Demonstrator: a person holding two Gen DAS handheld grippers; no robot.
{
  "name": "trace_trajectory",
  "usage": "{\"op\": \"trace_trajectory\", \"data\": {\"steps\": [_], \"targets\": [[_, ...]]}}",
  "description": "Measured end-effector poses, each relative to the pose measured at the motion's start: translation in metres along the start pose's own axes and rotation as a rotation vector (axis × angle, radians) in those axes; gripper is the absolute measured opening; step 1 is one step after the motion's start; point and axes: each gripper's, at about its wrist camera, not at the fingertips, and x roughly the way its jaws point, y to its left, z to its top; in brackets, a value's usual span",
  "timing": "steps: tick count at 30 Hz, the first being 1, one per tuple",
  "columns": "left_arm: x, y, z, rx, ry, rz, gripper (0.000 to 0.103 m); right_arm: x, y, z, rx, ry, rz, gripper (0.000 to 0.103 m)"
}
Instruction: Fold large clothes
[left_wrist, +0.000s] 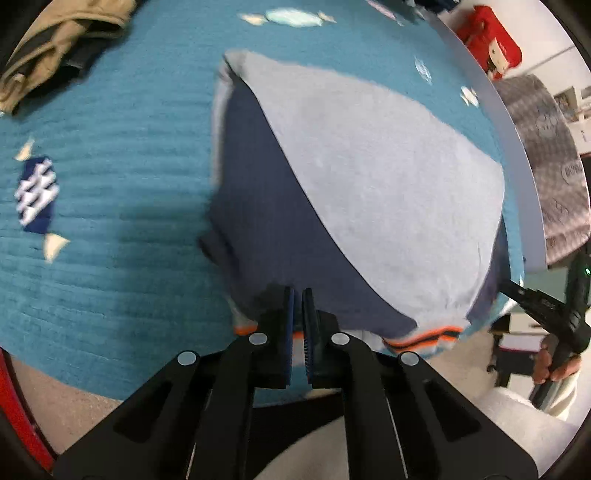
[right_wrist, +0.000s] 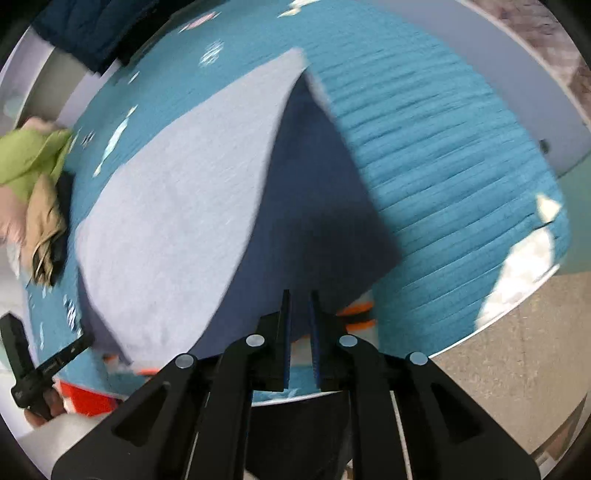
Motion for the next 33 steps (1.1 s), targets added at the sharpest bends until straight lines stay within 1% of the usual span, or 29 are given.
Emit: {"op": "trace_trajectory", "data": {"steps": [1, 2, 3, 4, 5, 6, 8, 9, 11, 12, 13, 14, 15, 16, 18, 19, 20, 21, 22, 23, 24, 26, 27, 28, 29, 30, 31, 32, 33], "targets": [[0.015, 0.003, 0.0, -0.007, 0.031, 0.049, 0.006, 0.01, -0.004, -0.001, 0.011, 0.011, -0.029, 0.004], [0.03, 0.008, -0.001, -0.015, 0.063, 0.068, 0.003, 0.017, -0.007, -0.001, 0.027, 0.006, -0.027, 0.004], [0.029, 0.01, 0.002, -0.022, 0.058, 0.054, 0.003, 0.014, -0.007, -0.001, 0.032, 0.009, -0.03, 0.004], [0.019, 0.007, 0.003, -0.008, 0.044, 0.062, 0.003, 0.008, -0.003, 0.0, 0.014, 0.013, -0.038, 0.005], [0.008, 0.001, 0.002, 0.029, 0.021, 0.105, 0.004, 0.0, 0.002, 0.0, -0.007, 0.008, -0.04, 0.01], [-0.003, -0.006, 0.001, 0.074, -0.006, 0.139, 0.004, -0.014, 0.007, -0.001, -0.027, -0.02, -0.028, 0.01], [-0.022, -0.016, -0.002, 0.123, -0.039, 0.108, 0.004, -0.033, 0.017, -0.002, -0.071, -0.062, -0.003, 0.01], [-0.032, -0.022, -0.002, 0.137, -0.06, 0.078, 0.004, -0.046, 0.024, -0.001, -0.104, -0.108, 0.006, 0.01], [-0.047, -0.036, 0.003, 0.182, -0.122, 0.071, 0.004, -0.06, 0.037, 0.002, -0.158, -0.183, 0.033, 0.01], [-0.052, -0.042, 0.006, 0.205, -0.158, 0.061, 0.004, -0.066, 0.046, 0.006, -0.203, -0.244, 0.068, 0.01], [-0.055, -0.046, 0.009, 0.22, -0.188, 0.043, 0.004, -0.066, 0.055, 0.009, -0.227, -0.277, 0.077, 0.01], [-0.053, -0.052, 0.018, 0.225, -0.205, 0.028, 0.004, -0.063, 0.062, 0.015, -0.252, -0.301, 0.077, 0.007], [-0.051, -0.054, 0.026, 0.227, -0.216, 0.019, 0.004, -0.058, 0.069, 0.023, -0.279, -0.323, 0.084, 0.007], [-0.047, -0.059, 0.037, 0.23, -0.243, 0.0, 0.004, -0.053, 0.078, 0.03, -0.295, -0.337, 0.093, 0.007], [-0.03, -0.074, 0.057, 0.238, -0.283, -0.006, 0.004, -0.043, 0.095, 0.041, -0.329, -0.359, 0.134, 0.007], [-0.02, -0.081, 0.067, 0.241, -0.295, -0.01, 0.004, -0.034, 0.105, 0.05, -0.351, -0.369, 0.174, 0.007], [-0.008, -0.092, 0.074, 0.237, -0.3, -0.012, 0.004, -0.023, 0.116, 0.056, -0.373, -0.374, 0.19, 0.007], [0.001, -0.099, 0.082, 0.229, -0.311, -0.026, 0.004, -0.013, 0.137, 0.067, -0.393, -0.384, 0.193, 0.007], [0.01, -0.104, 0.089, 0.226, -0.331, -0.053, 0.004, -0.005, 0.146, 0.072, -0.425, -0.396, 0.213, 0.007], [0.021, -0.106, 0.097, 0.222, -0.346, -0.057, 0.004, 0.007, 0.151, 0.075, -0.442, -0.395, 0.235, 0.007], [0.03, -0.109, 0.105, 0.221, -0.345, -0.054, 0.004, 0.019, 0.161, 0.083, -0.448, -0.381, 0.248, 0.007], [0.048, -0.108, 0.114, 0.209, -0.346, -0.073, 0.004, 0.044, 0.171, 0.093, -0.465, -0.348, 0.276, 0.007], [0.056, -0.104, 0.117, 0.2, -0.347, -0.078, 0.004, 0.05, 0.174, 0.097, -0.475, -0.339, 0.278, 0.007], [0.063, -0.101, 0.12, 0.195, -0.352, -0.078, 0.004, 0.068, 0.179, 0.102, -0.486, -0.315, 0.258, 0.007], [0.068, -0.096, 0.121, 0.19, -0.359, -0.075, 0.004, 0.078, 0.177, 0.107, -0.486, -0.286, 0.238, 0.004], [0.076, -0.091, 0.123, 0.178, -0.364, -0.079, 0.003, 0.089, 0.172, 0.11, -0.477, -0.258, 0.222, 0.004], [0.079, -0.086, 0.123, 0.158, -0.364, -0.105, 0.003, 0.097, 0.163, 0.113, -0.458, -0.242, 0.235, 0.0], [0.079, -0.081, 0.123, 0.141, -0.372, -0.134, 0.003, 0.097, 0.154, 0.115, -0.443, -0.237, 0.281, 0.0], [0.075, -0.077, 0.12, 0.13, -0.389, -0.132, 0.003, 0.093, 0.144, 0.117, -0.421, -0.224, 0.319, 0.0]]}}
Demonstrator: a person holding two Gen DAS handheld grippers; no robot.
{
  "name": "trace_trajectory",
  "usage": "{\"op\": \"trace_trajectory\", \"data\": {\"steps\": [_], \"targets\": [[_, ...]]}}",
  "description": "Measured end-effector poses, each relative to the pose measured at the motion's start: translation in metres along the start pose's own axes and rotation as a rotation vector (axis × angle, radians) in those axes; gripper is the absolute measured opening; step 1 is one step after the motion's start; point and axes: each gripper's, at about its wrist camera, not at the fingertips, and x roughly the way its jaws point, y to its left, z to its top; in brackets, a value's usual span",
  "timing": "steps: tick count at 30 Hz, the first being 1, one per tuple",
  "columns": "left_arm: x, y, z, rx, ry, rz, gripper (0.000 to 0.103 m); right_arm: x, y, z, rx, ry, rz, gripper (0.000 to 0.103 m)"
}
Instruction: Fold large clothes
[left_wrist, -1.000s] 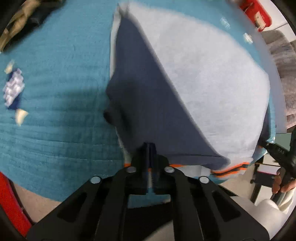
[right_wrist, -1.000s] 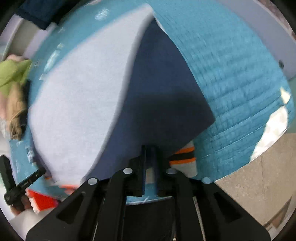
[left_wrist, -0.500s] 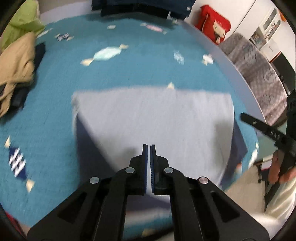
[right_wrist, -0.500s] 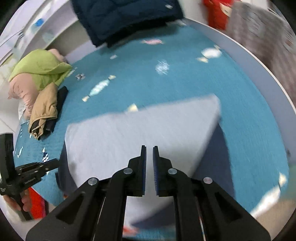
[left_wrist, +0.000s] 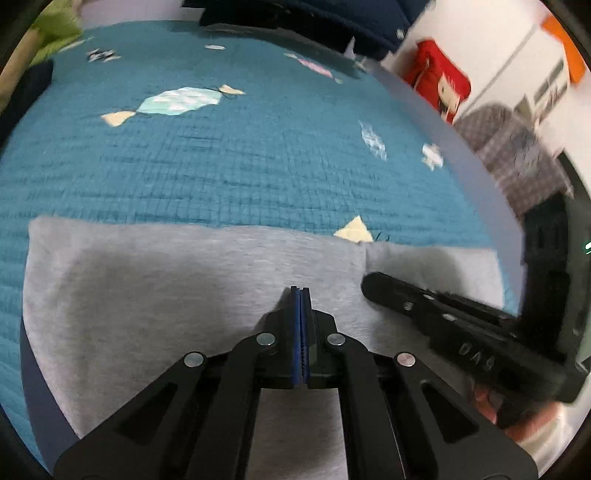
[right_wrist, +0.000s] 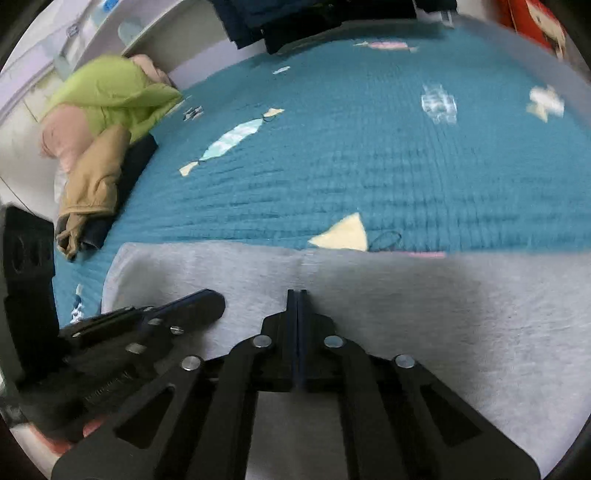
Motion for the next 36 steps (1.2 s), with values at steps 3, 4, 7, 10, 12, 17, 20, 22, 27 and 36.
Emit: {"op": "trace_trajectory", "data": {"steps": [3, 4, 7, 10, 12, 17, 20, 22, 27, 36], "targets": [[-0.013, 0.0, 0.001, 0.065, -0.018, 0.068, 0.003, -0.021, -0.007, -0.002, -0.021, -0.005, -0.035, 0.0], [-0.018, 0.003, 0.002, 0.059, -0.021, 0.073, 0.003, -0.032, -0.011, -0.002, -0.055, -0.018, -0.108, 0.0], [-0.035, 0.022, 0.006, 0.011, -0.041, 0.12, 0.003, -0.053, -0.03, -0.007, -0.073, -0.039, -0.282, 0.0], [-0.048, 0.039, 0.003, 0.021, -0.067, 0.305, 0.003, -0.077, -0.068, -0.013, 0.065, -0.076, -0.222, 0.0], [-0.05, 0.063, 0.0, -0.034, -0.047, 0.321, 0.002, -0.083, -0.077, -0.017, 0.155, -0.097, -0.191, 0.0], [-0.054, 0.092, -0.005, -0.157, -0.045, 0.228, 0.002, -0.074, -0.062, -0.017, 0.127, -0.131, -0.33, 0.0], [-0.054, 0.079, -0.001, -0.11, -0.026, 0.29, 0.003, -0.078, -0.059, -0.016, 0.14, -0.127, -0.334, 0.0], [-0.065, 0.074, -0.001, -0.123, -0.03, 0.262, 0.003, -0.092, -0.051, -0.016, 0.145, -0.148, -0.347, 0.006], [-0.095, 0.029, -0.002, 0.004, -0.095, 0.234, 0.003, -0.117, -0.01, -0.025, 0.067, -0.192, -0.307, 0.006], [-0.08, -0.026, -0.038, 0.158, -0.012, 0.161, 0.003, -0.078, 0.044, -0.071, -0.008, -0.054, -0.166, 0.006]]}}
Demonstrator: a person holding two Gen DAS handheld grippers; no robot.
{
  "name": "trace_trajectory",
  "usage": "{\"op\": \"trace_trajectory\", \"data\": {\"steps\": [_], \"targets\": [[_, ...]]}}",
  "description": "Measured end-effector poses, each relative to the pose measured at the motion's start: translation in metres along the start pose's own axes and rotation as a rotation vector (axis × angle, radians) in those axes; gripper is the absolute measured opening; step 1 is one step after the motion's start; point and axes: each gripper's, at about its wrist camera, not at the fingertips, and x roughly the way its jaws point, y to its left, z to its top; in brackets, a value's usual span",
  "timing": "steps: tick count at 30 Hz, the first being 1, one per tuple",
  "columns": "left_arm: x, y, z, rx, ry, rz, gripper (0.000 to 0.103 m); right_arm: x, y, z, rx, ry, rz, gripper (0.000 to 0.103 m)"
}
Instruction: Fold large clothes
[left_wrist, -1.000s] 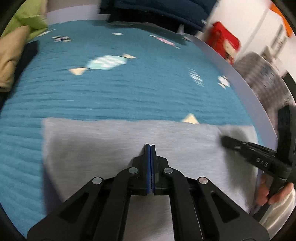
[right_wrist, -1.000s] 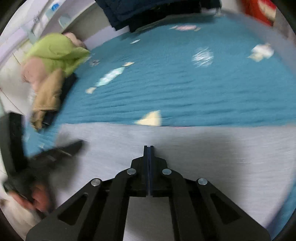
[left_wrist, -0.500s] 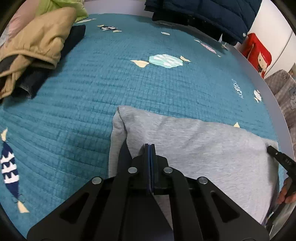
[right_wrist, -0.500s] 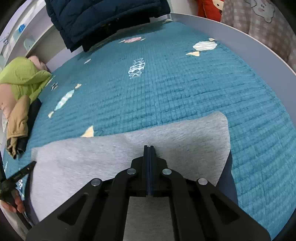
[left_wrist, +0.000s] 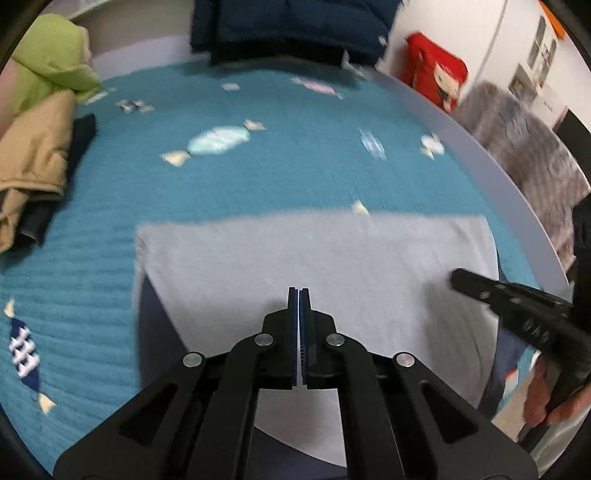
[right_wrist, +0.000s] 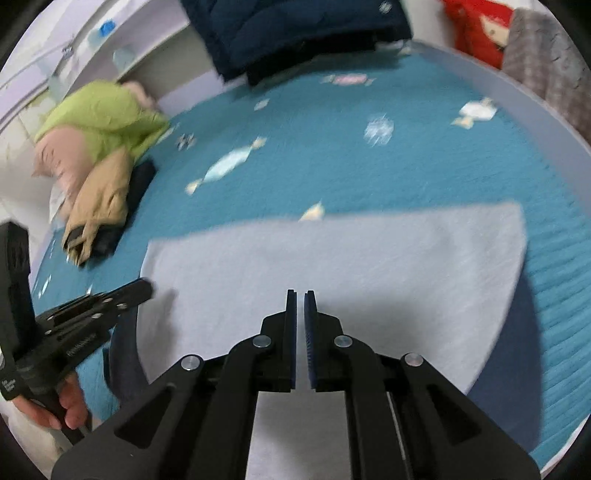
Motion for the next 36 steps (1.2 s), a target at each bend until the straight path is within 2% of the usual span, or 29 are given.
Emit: {"op": "trace_trajectory", "data": {"steps": [3, 4, 6, 9, 12, 15, 17, 18, 20, 22, 26, 28, 30, 31, 32, 36], "targets": [[0.019, -0.01, -0.018, 0.039, 0.06, 0.031, 0.003, 0.012, 0.0, -0.015, -0.014, 0.049, -0.035, 0.006], [0.023, -0.01, -0.023, 0.04, 0.077, 0.038, 0.003, 0.012, -0.003, -0.019, -0.012, 0.055, -0.038, 0.002], [0.024, -0.008, -0.032, 0.041, 0.074, 0.042, 0.002, 0.007, -0.015, -0.022, 0.008, 0.056, -0.04, 0.0], [0.02, -0.002, -0.039, 0.038, 0.073, 0.066, 0.002, -0.005, -0.036, -0.022, 0.023, 0.04, -0.132, 0.0], [0.013, 0.01, -0.043, 0.006, 0.078, 0.073, 0.003, -0.022, -0.074, -0.024, 0.082, 0.024, -0.217, 0.0], [0.002, 0.021, -0.047, -0.001, 0.077, 0.103, 0.003, -0.037, -0.097, -0.027, 0.138, 0.006, -0.204, 0.0], [-0.005, 0.03, -0.05, -0.024, 0.081, 0.111, 0.002, -0.043, -0.106, -0.03, 0.144, -0.004, -0.353, 0.004], [-0.009, 0.035, -0.052, -0.036, 0.082, 0.098, 0.002, -0.042, -0.114, -0.033, 0.143, 0.009, -0.392, 0.002], [-0.011, 0.037, -0.054, -0.043, 0.085, 0.103, 0.002, -0.046, -0.125, -0.037, 0.224, -0.008, -0.326, 0.001], [-0.01, 0.035, -0.057, -0.028, 0.09, 0.123, 0.002, -0.046, -0.128, -0.039, 0.272, -0.017, -0.306, 0.002], [-0.017, 0.031, -0.055, 0.005, 0.088, 0.162, 0.003, -0.05, -0.105, -0.036, 0.233, -0.033, -0.36, 0.006], [-0.025, 0.03, -0.052, 0.011, 0.072, 0.165, 0.004, -0.06, -0.087, -0.033, 0.206, -0.067, -0.324, 0.006], [-0.038, 0.029, -0.047, 0.005, 0.047, 0.099, 0.004, -0.065, -0.071, -0.031, 0.191, -0.081, -0.237, 0.006], [-0.042, 0.028, -0.045, 0.0, 0.046, 0.051, 0.004, -0.065, -0.057, -0.029, 0.172, -0.072, -0.16, 0.006], [-0.045, 0.025, -0.042, 0.0, 0.049, -0.003, 0.004, -0.061, -0.043, -0.028, 0.154, -0.054, -0.099, 0.006], [-0.042, 0.0, -0.042, 0.072, 0.086, -0.09, 0.004, -0.031, 0.001, -0.031, 0.09, 0.049, 0.091, 0.006]]}}
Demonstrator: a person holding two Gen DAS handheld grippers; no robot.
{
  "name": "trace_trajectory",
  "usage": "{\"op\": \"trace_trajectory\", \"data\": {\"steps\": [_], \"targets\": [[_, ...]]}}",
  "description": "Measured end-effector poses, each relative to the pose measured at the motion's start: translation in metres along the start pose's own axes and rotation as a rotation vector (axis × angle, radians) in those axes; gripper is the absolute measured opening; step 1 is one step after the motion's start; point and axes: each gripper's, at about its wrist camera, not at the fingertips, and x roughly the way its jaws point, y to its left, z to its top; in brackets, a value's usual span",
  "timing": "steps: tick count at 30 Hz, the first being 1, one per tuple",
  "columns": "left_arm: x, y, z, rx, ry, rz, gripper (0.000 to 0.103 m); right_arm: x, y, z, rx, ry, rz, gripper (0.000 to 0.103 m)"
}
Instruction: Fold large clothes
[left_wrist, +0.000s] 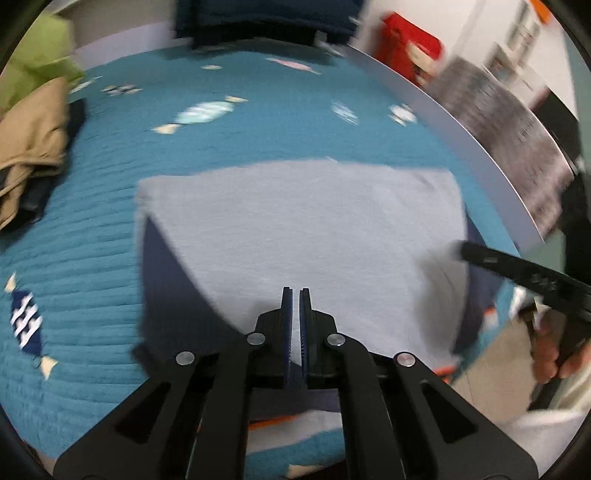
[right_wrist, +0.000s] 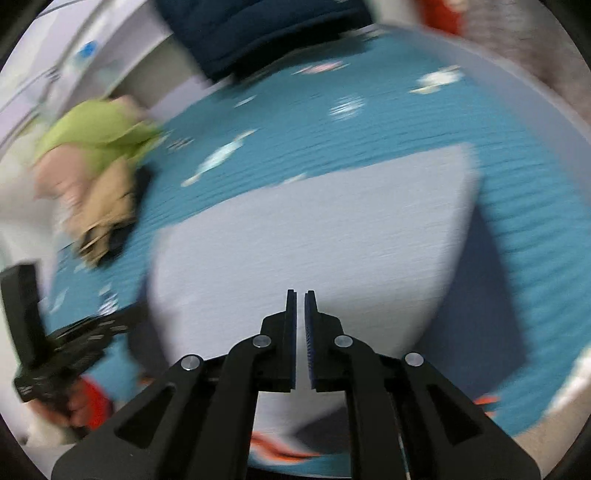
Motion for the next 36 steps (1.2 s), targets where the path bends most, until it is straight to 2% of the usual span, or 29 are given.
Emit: {"op": "trace_trajectory", "data": {"steps": [3, 5, 6, 7, 9, 11, 12, 14, 16, 17, 20, 23, 26, 29, 31, 33, 35, 36], "targets": [[0.027, -0.007, -0.01, 0.032, 0.139, -0.007, 0.004, 0.033, 0.015, -0.014, -0.057, 0.148, 0.001, 0.006], [0.042, 0.002, -0.018, 0.001, 0.218, -0.019, 0.003, 0.045, 0.008, -0.023, -0.062, 0.235, -0.042, 0.006], [0.041, 0.008, -0.02, -0.03, 0.216, -0.047, 0.004, 0.043, 0.003, -0.025, -0.044, 0.241, -0.034, 0.003], [0.039, 0.012, -0.021, -0.049, 0.213, -0.063, 0.004, 0.037, -0.01, -0.026, 0.011, 0.238, 0.02, 0.002], [0.034, 0.022, -0.027, -0.082, 0.217, -0.068, 0.004, 0.029, -0.025, -0.029, 0.052, 0.229, -0.012, 0.001], [0.028, 0.03, -0.035, -0.099, 0.217, -0.037, 0.004, 0.014, -0.04, -0.034, 0.084, 0.213, -0.013, 0.0], [0.025, 0.034, -0.037, -0.105, 0.215, -0.022, 0.004, 0.005, -0.047, -0.037, 0.091, 0.195, -0.062, 0.0], [0.016, 0.042, -0.047, -0.122, 0.217, 0.031, 0.004, -0.008, -0.058, -0.04, 0.114, 0.177, -0.071, 0.001], [0.009, 0.05, -0.055, -0.135, 0.223, 0.089, 0.004, -0.02, -0.068, -0.04, 0.1, 0.157, -0.275, 0.003], [0.005, 0.054, -0.057, -0.148, 0.219, 0.105, 0.004, -0.027, -0.074, -0.042, 0.091, 0.148, -0.342, 0.003], [-0.007, 0.059, -0.061, -0.166, 0.203, 0.145, 0.004, -0.048, -0.09, -0.04, 0.159, 0.096, -0.422, 0.005], [-0.018, 0.05, -0.055, -0.138, 0.172, 0.144, 0.004, -0.056, -0.079, -0.034, 0.159, 0.055, -0.394, 0.007], [-0.017, 0.032, -0.042, -0.062, 0.146, 0.081, 0.005, -0.045, -0.048, -0.028, 0.09, 0.058, -0.275, 0.011], [0.001, 0.01, -0.03, 0.017, 0.171, 0.013, 0.005, -0.019, -0.016, -0.028, 0.035, 0.099, -0.165, 0.018], [0.014, 0.001, -0.028, 0.058, 0.193, 0.0, 0.007, 0.001, -0.001, -0.035, -0.02, 0.148, -0.154, 0.018], [0.035, -0.003, -0.03, 0.078, 0.249, 0.028, 0.007, 0.011, -0.006, -0.045, -0.053, 0.198, -0.192, 0.018], [0.032, -0.001, -0.03, 0.082, 0.225, 0.017, 0.007, 0.006, -0.011, -0.044, -0.017, 0.175, -0.147, 0.017], [0.03, 0.001, -0.031, 0.083, 0.223, 0.031, 0.007, 0.0, -0.018, -0.044, 0.002, 0.175, -0.154, 0.017]]}}
